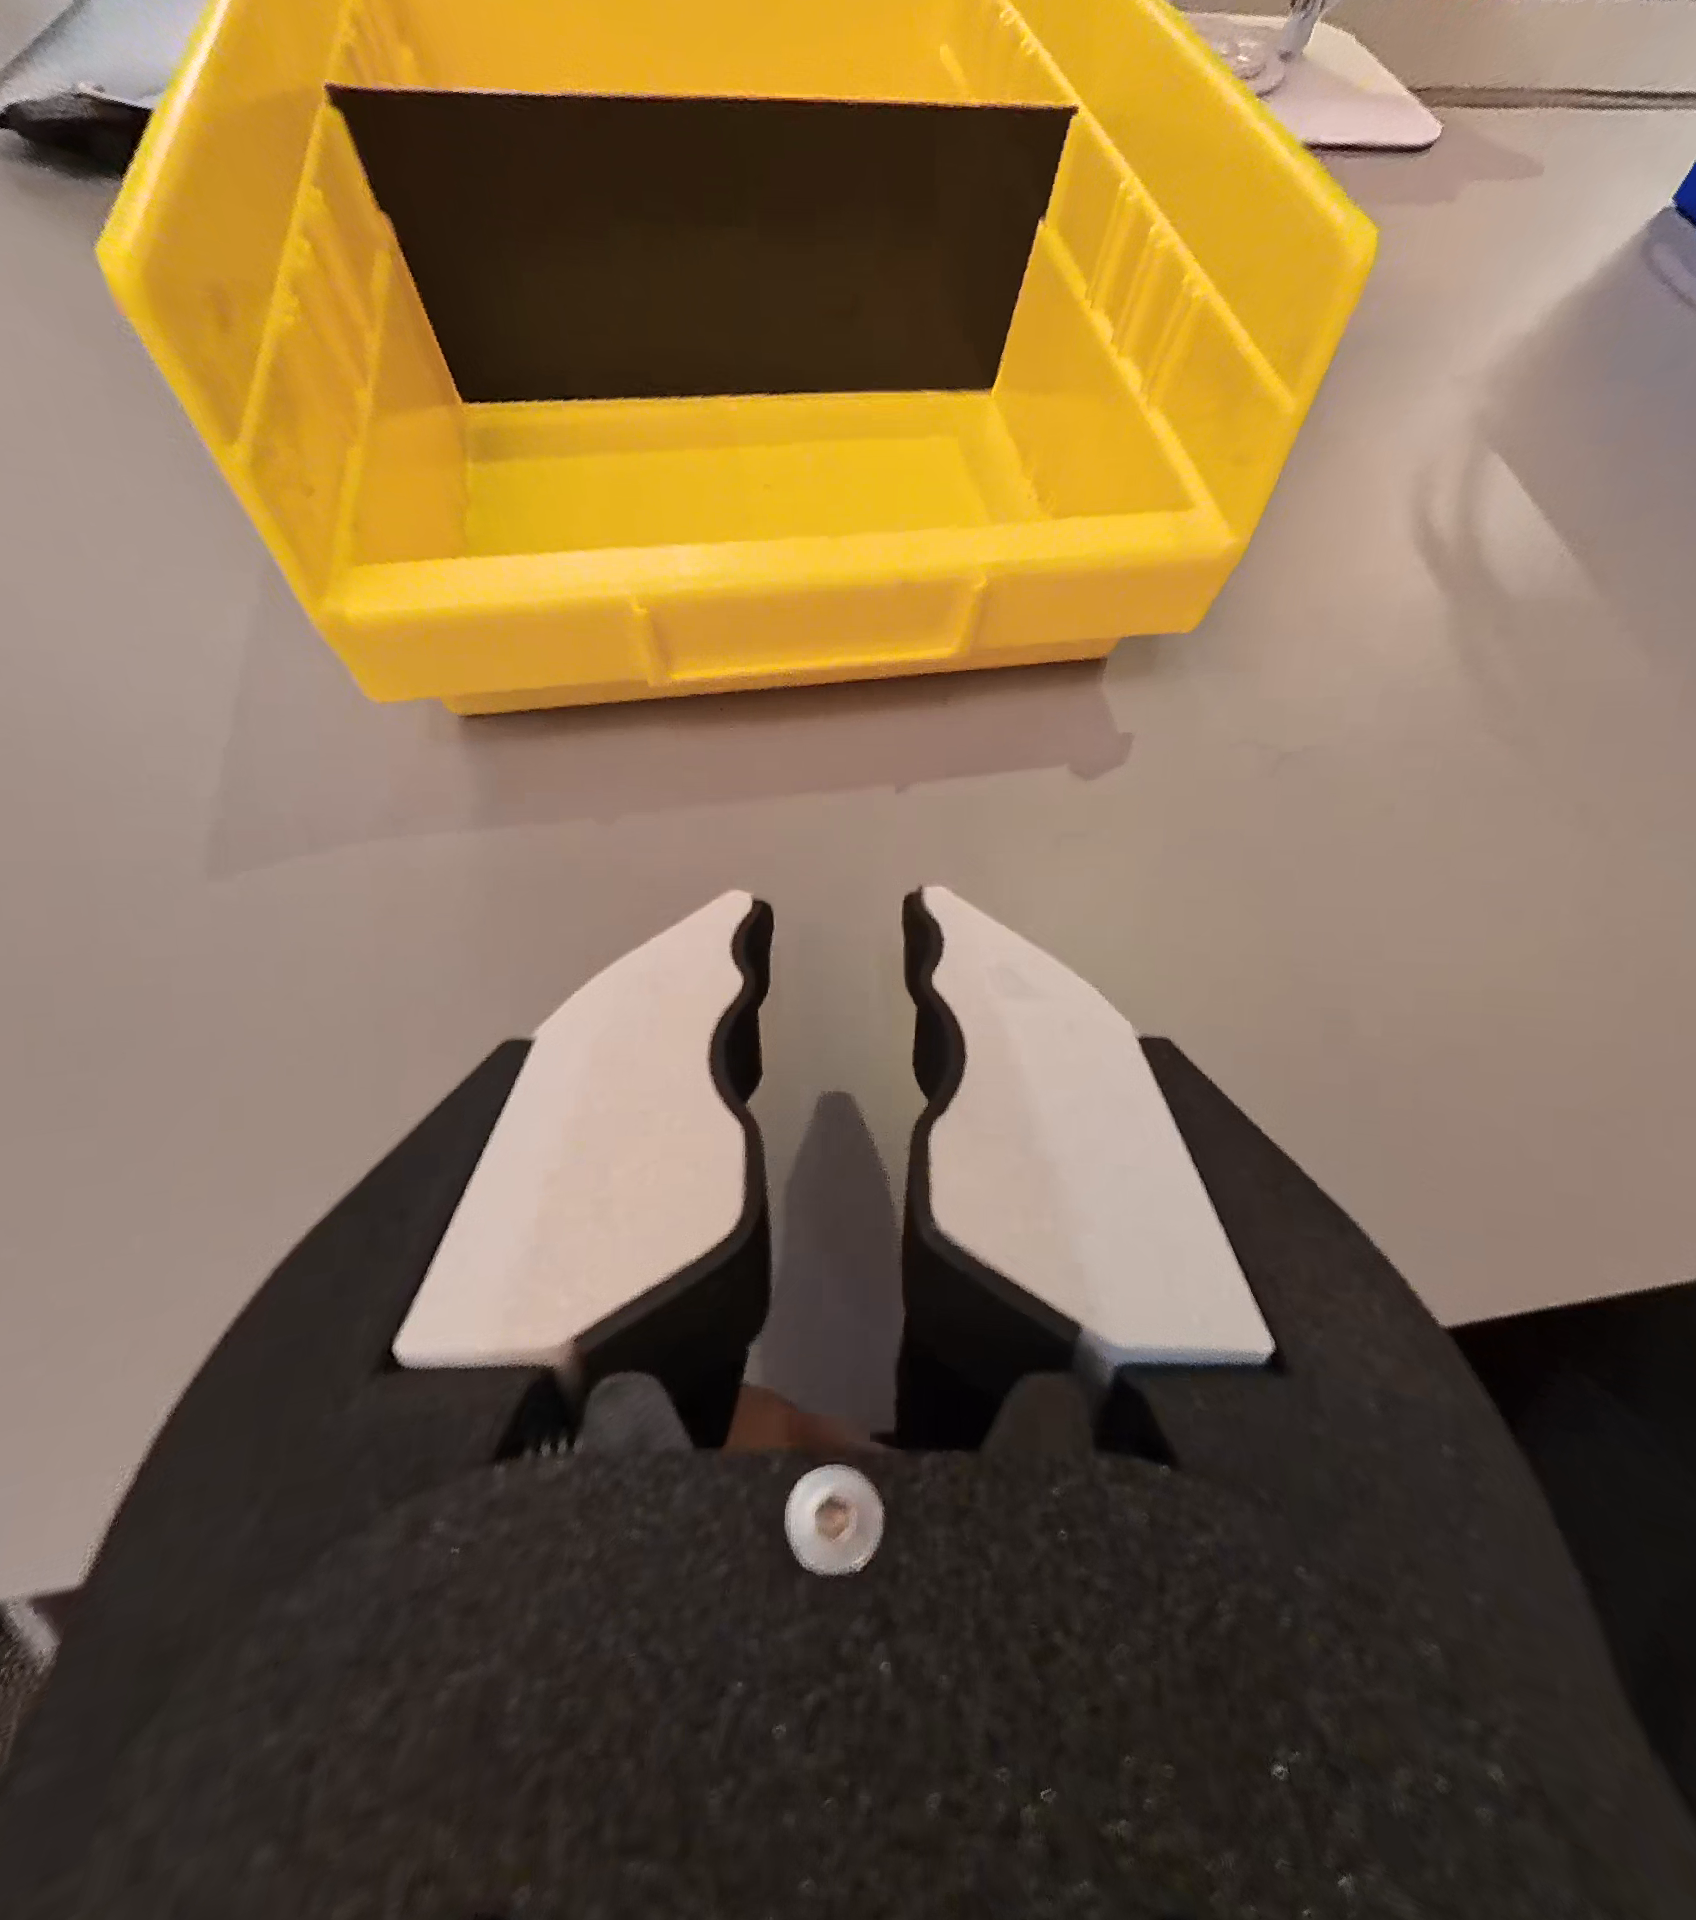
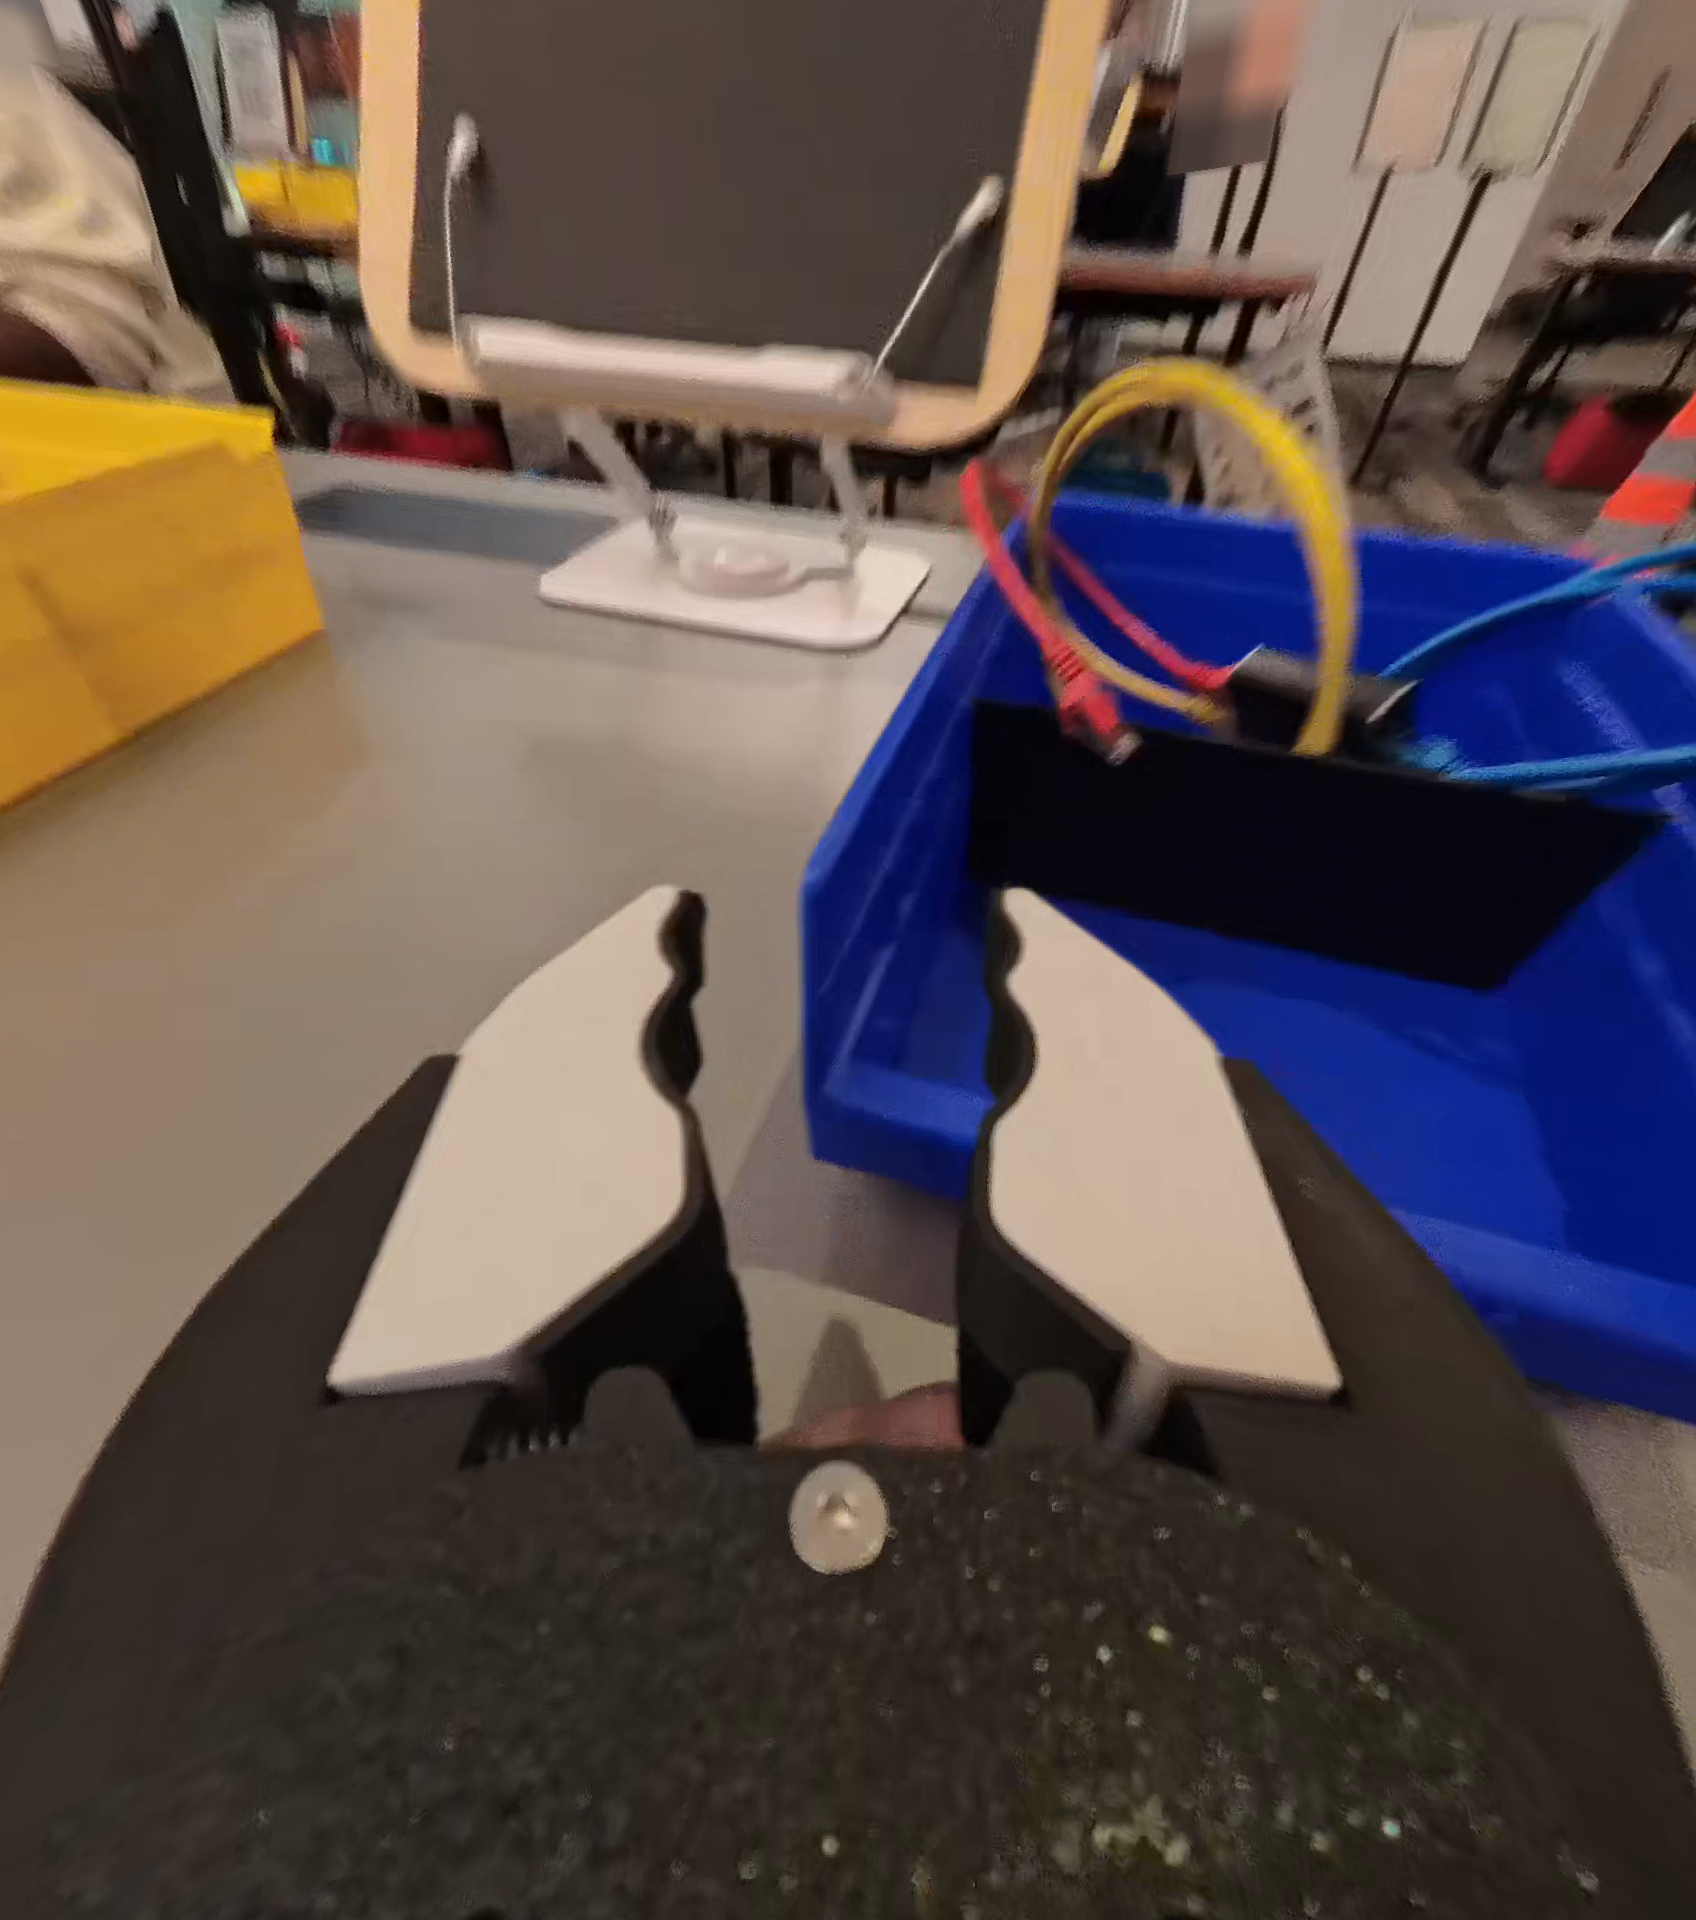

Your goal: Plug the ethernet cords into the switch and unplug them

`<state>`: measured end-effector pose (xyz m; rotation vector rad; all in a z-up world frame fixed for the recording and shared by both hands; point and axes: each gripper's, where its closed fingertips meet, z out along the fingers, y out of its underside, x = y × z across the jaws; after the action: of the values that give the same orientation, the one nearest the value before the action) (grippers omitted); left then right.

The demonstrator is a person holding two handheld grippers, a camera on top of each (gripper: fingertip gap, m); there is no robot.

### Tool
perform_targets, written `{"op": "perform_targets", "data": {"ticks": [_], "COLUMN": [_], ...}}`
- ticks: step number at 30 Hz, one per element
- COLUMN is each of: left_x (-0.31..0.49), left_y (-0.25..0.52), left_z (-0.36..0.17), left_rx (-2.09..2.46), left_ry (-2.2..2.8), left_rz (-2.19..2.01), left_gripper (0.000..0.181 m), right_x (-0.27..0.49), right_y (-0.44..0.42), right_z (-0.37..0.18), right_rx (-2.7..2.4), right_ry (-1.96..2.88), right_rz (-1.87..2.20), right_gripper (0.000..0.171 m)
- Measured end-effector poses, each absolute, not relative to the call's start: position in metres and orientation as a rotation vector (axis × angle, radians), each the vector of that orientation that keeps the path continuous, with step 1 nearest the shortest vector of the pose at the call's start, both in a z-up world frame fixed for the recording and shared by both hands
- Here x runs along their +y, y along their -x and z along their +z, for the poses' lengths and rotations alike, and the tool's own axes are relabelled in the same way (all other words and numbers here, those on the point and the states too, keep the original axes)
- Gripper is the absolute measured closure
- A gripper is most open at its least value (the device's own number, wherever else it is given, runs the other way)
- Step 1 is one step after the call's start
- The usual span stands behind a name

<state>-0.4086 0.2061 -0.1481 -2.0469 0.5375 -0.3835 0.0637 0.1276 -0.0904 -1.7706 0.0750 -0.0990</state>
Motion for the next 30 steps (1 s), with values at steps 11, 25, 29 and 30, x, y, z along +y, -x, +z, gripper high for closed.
{"op": "perform_targets", "data": {"ticks": [11, 25, 29, 30], "left_x": [0.198, 0.157, 0.129, 0.130], "left_y": [0.426, 0.221, 0.113, 0.092], "left_z": [-0.149, -0.150, -0.130, -0.119], "left_rx": [0.500, 1.016, 1.096, 1.089], "left_ry": [2.059, 1.878, 1.779, 1.760], "left_rz": [-0.387, -0.593, -0.703, -0.711], "left_gripper": [0.157, 0.151, 0.140, 0.138], "right_x": [0.163, 0.086, 0.042, 0.037], "right_y": [-0.014, -0.047, -0.124, -0.133], "right_z": [-0.120, -0.052, -0.054, -0.063], "right_rx": [-0.043, -0.017, 0.230, 0.293], "right_ry": [1.928, 1.533, 1.569, 1.602], "right_rz": [-0.021, -0.447, -0.630, -0.579], "right_gripper": [0.085, 0.112, 0.115, 0.114]}}
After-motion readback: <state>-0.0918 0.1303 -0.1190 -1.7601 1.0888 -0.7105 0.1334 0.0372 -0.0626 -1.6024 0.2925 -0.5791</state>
